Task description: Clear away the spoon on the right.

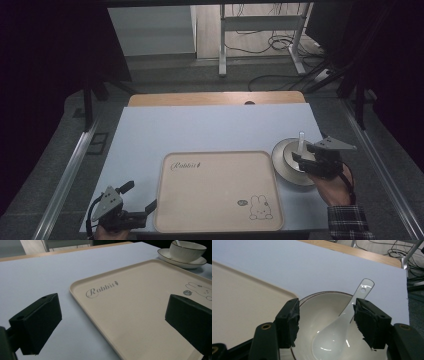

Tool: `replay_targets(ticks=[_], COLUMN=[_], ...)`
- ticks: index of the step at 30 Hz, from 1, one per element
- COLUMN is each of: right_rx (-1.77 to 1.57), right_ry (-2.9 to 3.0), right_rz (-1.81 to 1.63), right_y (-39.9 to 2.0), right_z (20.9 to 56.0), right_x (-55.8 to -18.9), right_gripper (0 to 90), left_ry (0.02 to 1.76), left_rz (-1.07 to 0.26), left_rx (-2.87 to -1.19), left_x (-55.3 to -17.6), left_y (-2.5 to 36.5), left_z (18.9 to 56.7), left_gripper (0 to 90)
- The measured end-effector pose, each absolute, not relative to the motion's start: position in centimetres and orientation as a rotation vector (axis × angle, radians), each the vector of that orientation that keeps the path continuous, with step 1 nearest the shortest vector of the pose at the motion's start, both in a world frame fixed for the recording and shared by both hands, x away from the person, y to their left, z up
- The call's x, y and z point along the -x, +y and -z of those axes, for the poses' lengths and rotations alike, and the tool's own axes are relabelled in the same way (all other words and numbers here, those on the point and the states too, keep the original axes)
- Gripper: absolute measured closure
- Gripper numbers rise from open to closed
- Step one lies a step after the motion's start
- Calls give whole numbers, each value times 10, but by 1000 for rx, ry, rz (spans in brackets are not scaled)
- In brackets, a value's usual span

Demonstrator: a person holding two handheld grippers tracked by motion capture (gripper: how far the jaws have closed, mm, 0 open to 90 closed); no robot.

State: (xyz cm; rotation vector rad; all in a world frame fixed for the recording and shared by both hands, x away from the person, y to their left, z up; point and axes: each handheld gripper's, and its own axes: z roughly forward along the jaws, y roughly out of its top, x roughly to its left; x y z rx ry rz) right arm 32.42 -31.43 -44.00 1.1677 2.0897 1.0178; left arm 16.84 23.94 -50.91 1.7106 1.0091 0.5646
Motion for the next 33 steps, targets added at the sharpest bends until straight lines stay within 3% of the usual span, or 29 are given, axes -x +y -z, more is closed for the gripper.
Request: replay_targets(ticks=[17, 33], right_rx=[-1224, -1293], right_ry=[2073, 2031], right_rz=[-937, -915], right_y=[-322, -321], right_z=[443, 438], right_x=[-348, -372], right_gripper=[547, 578], left_ry=[1009, 1008], left_rz=[-565, -564], left_rx=[-1713, -1715], left_x=[-169, -169], left_y=[239, 239], left_z=[509, 509], left_gripper=[4, 4])
